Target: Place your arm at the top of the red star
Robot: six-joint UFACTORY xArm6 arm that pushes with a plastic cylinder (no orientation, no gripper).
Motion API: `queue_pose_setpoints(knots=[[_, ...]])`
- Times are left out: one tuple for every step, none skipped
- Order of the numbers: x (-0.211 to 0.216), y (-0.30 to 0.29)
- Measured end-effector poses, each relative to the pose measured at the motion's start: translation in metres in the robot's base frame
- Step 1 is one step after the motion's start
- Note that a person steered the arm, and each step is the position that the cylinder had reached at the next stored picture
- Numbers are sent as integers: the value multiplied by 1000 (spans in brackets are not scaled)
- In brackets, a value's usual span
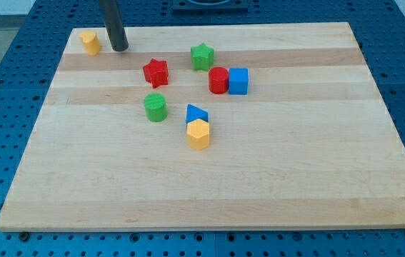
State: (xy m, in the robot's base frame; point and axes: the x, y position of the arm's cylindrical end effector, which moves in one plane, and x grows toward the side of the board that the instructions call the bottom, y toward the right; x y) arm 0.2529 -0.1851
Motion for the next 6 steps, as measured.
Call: queue_pose_setpoints(knots=[[0, 0], [0, 3], [0, 17], [0, 41], [0, 64], [1, 80]])
